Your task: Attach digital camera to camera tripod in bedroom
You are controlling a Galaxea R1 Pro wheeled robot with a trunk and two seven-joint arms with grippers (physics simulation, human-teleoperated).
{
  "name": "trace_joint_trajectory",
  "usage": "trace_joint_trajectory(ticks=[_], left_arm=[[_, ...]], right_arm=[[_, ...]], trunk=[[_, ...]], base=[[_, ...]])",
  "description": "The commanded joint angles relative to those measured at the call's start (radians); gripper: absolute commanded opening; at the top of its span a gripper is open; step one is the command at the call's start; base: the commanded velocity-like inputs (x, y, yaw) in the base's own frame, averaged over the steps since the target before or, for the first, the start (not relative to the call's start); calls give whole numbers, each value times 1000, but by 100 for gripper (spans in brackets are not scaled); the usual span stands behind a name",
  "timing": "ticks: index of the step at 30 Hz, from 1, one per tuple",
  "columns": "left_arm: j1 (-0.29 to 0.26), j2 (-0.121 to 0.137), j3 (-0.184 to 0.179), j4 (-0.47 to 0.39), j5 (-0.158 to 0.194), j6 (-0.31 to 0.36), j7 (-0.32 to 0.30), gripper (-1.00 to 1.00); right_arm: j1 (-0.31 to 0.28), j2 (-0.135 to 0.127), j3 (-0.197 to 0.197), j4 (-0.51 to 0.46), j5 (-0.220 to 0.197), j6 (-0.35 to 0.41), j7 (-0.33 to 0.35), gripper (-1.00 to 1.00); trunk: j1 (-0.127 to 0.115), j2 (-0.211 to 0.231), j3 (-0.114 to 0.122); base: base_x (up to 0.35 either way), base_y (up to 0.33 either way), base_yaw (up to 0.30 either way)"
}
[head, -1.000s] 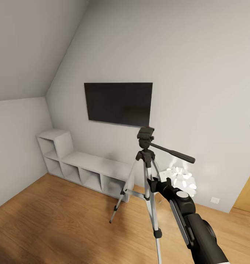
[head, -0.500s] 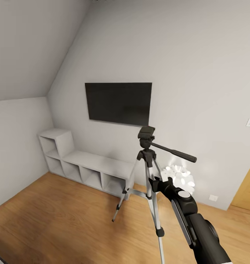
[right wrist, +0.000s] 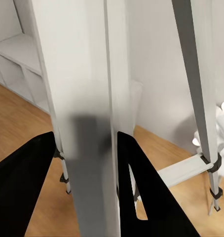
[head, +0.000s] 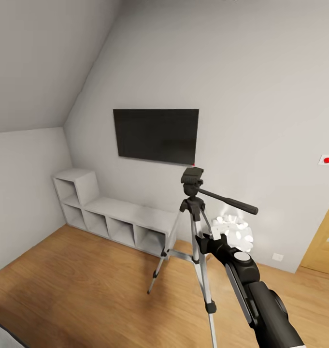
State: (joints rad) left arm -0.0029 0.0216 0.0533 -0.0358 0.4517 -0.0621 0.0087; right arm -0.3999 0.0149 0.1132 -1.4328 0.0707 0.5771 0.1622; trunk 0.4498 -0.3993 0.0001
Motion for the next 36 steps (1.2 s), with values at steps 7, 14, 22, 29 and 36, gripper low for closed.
trace_joint_trajectory(ticks=[7,14,22,29,36], left_arm=[[0,0,5,0,-3,-2,1,100],[0,0,5,0,-3,-2,1,100],[0,0,5,0,-2,-2,2,100],[0,0,5,0,-2,-2,1,100],[0,0,5,0,-3,-2,1,100]], right_arm=[[0,0,-1,2,4,6,9,-100],[0,0,-4,3,-3,7,11,-100],[0,0,-4,3,-5,6,11,-100],[0,0,-4,3,-5,6,11,-100],[0,0,-3,3,-5,6,11,-100]], trunk=[[0,-1,0],[0,-1,0],[0,-1,0],[0,-1,0],[0,-1,0]], base=[[-3,0,12],[0,0,167],[0,0,218],[0,0,221],[0,0,215]])
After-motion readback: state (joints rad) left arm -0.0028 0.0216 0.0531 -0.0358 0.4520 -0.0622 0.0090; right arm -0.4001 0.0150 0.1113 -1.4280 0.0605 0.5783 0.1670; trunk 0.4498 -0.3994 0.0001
